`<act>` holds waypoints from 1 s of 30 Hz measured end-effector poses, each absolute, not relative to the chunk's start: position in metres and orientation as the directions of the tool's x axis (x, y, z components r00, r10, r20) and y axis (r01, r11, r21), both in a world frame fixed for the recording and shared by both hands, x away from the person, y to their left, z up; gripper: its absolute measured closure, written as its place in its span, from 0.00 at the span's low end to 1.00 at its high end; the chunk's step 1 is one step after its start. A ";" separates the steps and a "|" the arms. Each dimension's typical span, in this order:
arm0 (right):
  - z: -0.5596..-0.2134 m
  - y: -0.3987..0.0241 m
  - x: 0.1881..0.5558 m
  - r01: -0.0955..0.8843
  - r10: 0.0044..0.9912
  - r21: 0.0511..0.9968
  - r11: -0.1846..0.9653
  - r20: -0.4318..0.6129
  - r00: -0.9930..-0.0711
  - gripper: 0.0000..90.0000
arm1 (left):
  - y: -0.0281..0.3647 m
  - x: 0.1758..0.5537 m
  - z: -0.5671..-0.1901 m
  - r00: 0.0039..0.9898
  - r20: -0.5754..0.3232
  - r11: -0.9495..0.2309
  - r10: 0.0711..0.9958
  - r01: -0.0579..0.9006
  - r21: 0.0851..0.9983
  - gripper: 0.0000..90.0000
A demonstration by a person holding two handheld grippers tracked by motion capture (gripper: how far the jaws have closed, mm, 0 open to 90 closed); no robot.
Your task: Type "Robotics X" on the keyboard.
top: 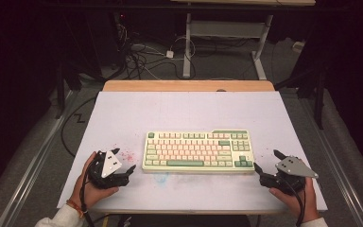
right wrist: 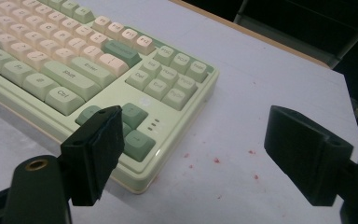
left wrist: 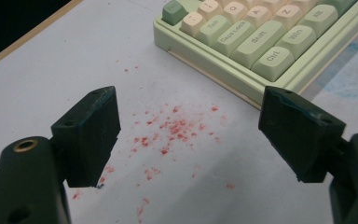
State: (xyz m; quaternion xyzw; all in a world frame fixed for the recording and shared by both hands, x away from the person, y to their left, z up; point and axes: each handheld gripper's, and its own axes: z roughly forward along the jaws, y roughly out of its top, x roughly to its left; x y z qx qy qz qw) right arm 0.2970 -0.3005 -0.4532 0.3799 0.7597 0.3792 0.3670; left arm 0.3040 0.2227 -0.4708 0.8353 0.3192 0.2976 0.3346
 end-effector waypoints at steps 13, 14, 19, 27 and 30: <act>-0.449 -0.299 0.291 0.281 0.830 0.853 0.440 -0.267 -0.489 0.31 | 0.224 0.301 -0.471 0.620 0.292 -0.578 0.728 0.327 0.747 0.22; -0.448 -0.299 0.291 0.283 0.827 0.851 0.442 -0.264 -0.497 0.33 | 0.224 0.301 -0.471 0.620 0.294 -0.581 0.727 0.328 0.745 0.22; -0.441 -0.300 0.291 0.267 0.815 0.860 0.435 -0.250 -0.523 0.50 | 0.222 0.303 -0.472 0.625 0.297 -0.589 0.722 0.331 0.737 0.22; -0.423 -0.291 0.299 0.262 0.775 0.854 0.449 -0.226 -0.590 0.87 | 0.221 0.303 -0.473 0.630 0.299 -0.597 0.717 0.333 0.730 0.22; -0.419 -0.283 0.304 0.270 0.755 0.843 0.465 -0.218 -0.618 0.96 | 0.221 0.303 -0.474 0.632 0.298 -0.598 0.716 0.334 0.729 0.22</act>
